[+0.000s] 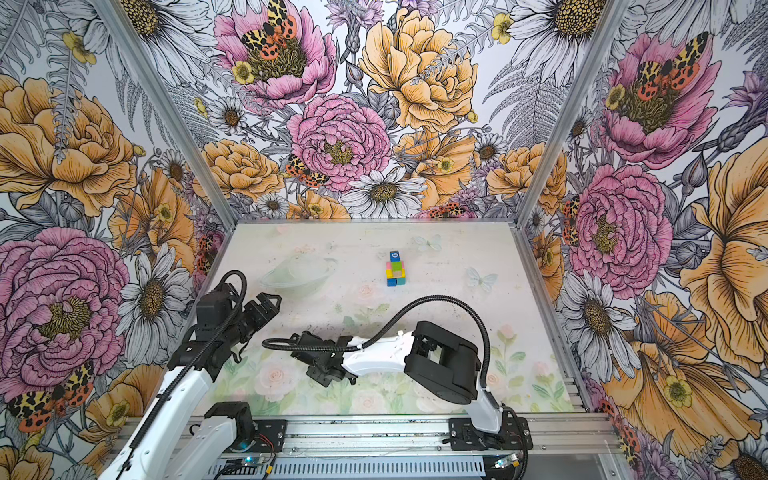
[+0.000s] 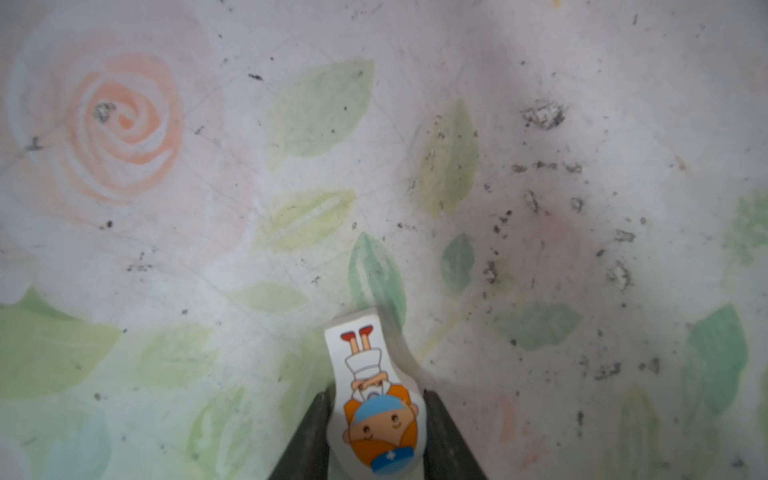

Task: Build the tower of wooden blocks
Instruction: 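Close the right gripper on the cartoon token and lift it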

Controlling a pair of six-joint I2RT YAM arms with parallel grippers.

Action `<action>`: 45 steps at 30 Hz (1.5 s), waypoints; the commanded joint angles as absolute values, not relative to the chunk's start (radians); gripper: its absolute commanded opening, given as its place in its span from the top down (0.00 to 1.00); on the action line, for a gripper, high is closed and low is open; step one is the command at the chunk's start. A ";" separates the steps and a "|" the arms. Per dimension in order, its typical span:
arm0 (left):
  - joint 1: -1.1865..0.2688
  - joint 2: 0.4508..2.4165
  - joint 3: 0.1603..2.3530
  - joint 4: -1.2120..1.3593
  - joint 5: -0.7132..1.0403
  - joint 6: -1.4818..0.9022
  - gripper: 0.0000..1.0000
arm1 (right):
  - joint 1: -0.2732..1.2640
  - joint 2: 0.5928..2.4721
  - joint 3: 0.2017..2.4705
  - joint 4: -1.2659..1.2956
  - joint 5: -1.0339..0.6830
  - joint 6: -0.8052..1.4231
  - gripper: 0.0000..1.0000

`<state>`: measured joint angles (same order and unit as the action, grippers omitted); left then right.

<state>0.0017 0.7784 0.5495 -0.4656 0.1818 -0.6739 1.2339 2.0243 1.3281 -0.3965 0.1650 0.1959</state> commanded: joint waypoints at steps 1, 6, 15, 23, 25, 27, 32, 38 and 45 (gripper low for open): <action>0.012 0.779 0.537 -0.426 0.206 -0.678 0.04 | 1.230 2.009 1.332 -0.437 0.209 0.187 0.70; 0.016 0.782 0.541 -0.426 0.206 -0.673 0.04 | 1.228 1.972 1.319 -0.448 0.218 0.190 0.71; 0.022 0.780 0.533 -0.429 0.215 -0.675 0.05 | 1.181 1.872 1.250 -0.462 0.228 0.223 0.72; 0.021 0.775 0.542 -0.435 0.230 -0.682 0.05 | 1.098 1.769 1.199 -0.490 0.233 0.239 0.72; 0.020 0.773 0.549 -0.434 0.239 -0.687 0.05 | 1.077 1.752 1.201 -0.502 0.239 0.237 0.72; 0.012 0.770 0.557 -0.435 0.245 -0.690 0.05 | 1.056 1.735 1.208 -0.515 0.245 0.238 0.72; -0.036 0.777 0.592 -0.443 0.232 -0.693 0.04 | 0.999 1.711 1.241 -0.552 0.266 0.239 0.72; -0.178 0.833 0.696 -0.503 0.176 -0.644 0.04 | 0.940 1.718 1.324 -0.614 0.314 0.238 0.72; -0.275 0.895 0.793 -0.515 0.124 -0.618 0.03 | 0.864 1.734 1.414 -0.642 0.294 0.232 0.72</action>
<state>-0.2623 0.8841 0.7612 -0.4973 0.1696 -0.6487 0.8833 1.7447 1.3716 -0.6193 0.2844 0.2234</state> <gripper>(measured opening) 0.966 0.339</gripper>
